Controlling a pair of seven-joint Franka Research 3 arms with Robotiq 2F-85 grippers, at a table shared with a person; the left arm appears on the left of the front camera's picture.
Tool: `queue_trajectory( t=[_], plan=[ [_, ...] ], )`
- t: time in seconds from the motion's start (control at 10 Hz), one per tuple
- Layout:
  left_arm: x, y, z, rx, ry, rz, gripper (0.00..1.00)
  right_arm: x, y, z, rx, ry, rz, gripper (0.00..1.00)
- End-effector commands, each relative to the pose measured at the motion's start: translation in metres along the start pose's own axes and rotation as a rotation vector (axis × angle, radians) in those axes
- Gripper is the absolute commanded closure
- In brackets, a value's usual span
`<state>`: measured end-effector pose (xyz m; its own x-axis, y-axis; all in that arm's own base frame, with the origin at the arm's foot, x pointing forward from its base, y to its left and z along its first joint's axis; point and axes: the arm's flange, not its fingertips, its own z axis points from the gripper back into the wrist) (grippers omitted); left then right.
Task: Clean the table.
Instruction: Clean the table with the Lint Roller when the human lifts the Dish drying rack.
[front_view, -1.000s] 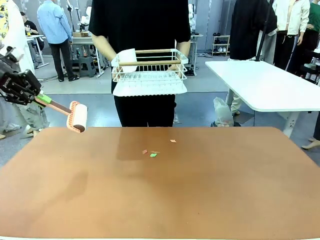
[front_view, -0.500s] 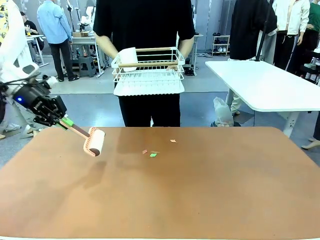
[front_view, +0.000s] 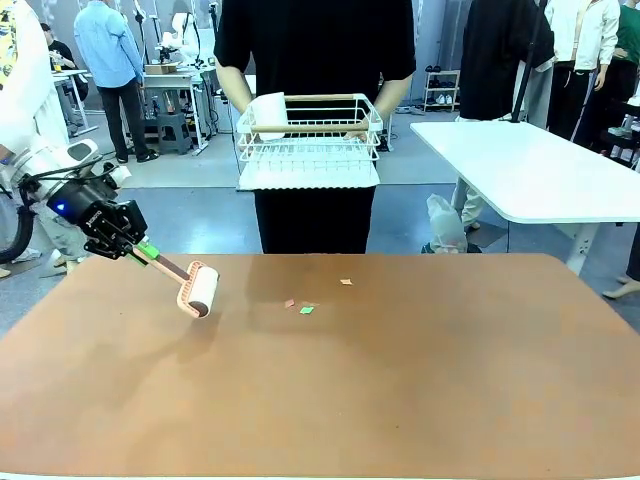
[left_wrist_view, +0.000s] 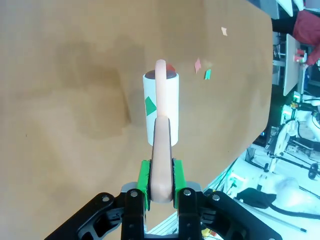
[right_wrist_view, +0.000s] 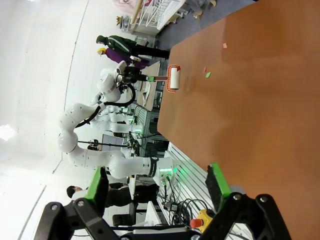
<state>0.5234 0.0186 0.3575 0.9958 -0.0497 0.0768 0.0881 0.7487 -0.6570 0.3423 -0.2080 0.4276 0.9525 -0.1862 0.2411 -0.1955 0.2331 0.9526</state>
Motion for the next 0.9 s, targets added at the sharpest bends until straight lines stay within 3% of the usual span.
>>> queue_trajectory(
  t=[0.0, 0.1, 0.2, 0.3, 0.6, 0.8],
  plan=[
    [0.019, 0.006, -0.003, -0.056, -0.006, -0.025, 0.78, 0.000, 0.003, 0.001, 0.002, -0.002, 0.008, 0.00],
    [0.024, 0.007, -0.006, -0.055, -0.021, -0.017, 0.83, 0.000, 0.003, 0.001, 0.002, -0.002, 0.008, 0.00],
    [0.029, 0.008, -0.008, -0.050, -0.027, -0.021, 0.97, 0.000, 0.003, 0.001, 0.002, -0.002, 0.008, 0.00],
    [0.033, 0.007, -0.013, -0.034, -0.016, -0.021, 1.00, 0.000, 0.003, 0.001, 0.002, -0.002, 0.008, 0.00],
    [0.041, 0.006, -0.028, -0.080, 0.052, 0.041, 0.97, 0.000, 0.003, 0.001, 0.002, -0.002, 0.008, 0.00],
    [0.039, 0.002, -0.041, -0.028, 0.063, 0.036, 1.00, 0.000, 0.003, 0.001, 0.002, -0.002, 0.008, 0.00]
  ],
)
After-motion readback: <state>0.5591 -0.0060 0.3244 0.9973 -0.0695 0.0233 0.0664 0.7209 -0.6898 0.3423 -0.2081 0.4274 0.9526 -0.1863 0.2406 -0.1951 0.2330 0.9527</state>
